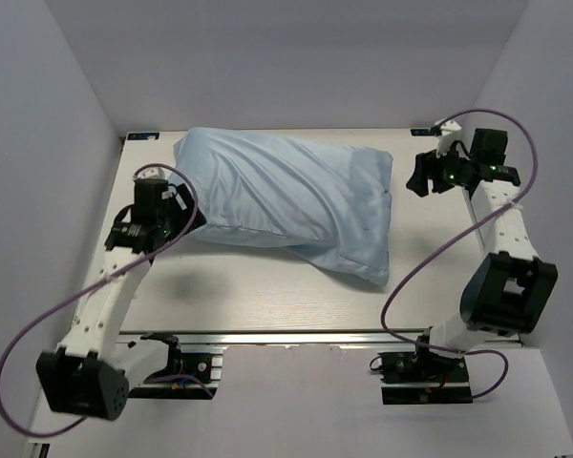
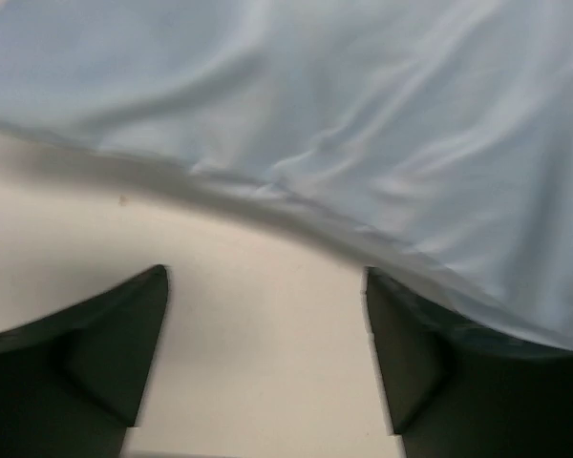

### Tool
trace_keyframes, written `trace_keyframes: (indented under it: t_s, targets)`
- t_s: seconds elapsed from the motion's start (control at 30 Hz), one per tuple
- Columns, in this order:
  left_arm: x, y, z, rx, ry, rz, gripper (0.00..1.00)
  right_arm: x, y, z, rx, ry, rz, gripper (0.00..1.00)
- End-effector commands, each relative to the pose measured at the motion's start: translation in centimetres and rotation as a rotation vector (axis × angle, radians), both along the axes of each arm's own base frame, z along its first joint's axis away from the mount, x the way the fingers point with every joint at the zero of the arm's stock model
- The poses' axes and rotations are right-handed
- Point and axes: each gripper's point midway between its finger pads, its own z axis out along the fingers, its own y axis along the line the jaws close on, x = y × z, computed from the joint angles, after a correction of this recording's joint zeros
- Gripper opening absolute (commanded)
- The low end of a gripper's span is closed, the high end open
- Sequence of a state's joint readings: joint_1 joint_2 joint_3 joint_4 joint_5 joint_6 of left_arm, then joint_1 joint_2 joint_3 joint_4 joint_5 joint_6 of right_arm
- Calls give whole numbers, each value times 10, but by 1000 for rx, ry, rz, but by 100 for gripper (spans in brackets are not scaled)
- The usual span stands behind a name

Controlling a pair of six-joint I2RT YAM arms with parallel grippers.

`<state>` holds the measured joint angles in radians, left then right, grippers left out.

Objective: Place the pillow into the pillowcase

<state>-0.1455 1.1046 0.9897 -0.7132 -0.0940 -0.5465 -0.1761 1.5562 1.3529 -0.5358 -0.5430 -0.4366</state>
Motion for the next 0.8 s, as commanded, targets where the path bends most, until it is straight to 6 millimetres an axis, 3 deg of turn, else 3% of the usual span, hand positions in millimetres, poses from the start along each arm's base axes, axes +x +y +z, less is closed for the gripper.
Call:
trace_keyframes:
  t_s: [0.0, 0.03, 0.1, 0.2, 0.27, 0.47, 0.77]
  targets:
    - [6, -9, 105, -68, -369, -51, 98, 5, -9, 74, -35, -187, -74, 80]
    - [-6, -24, 128, -131, -463, -138, 98, 2, -9, 87, -28, -210, -102, 86]
    - [-14, -37, 173, -203, -654, -199, 98, -6, -1, 94, 45, -183, -123, 89]
    - [-24, -59, 194, -303, -768, -309, 98, -32, 16, 90, 138, -88, -96, 89]
    - [-31, -68, 199, -339, -796, -369, 98, -46, 25, 83, 184, -35, -78, 89]
    - [-48, -71, 201, -328, -801, -418, 98, -57, 27, 68, 243, 32, -163, 89]
    - [-66, -65, 192, -284, -770, -414, 98, -71, 16, 51, 94, -43, -105, 89]
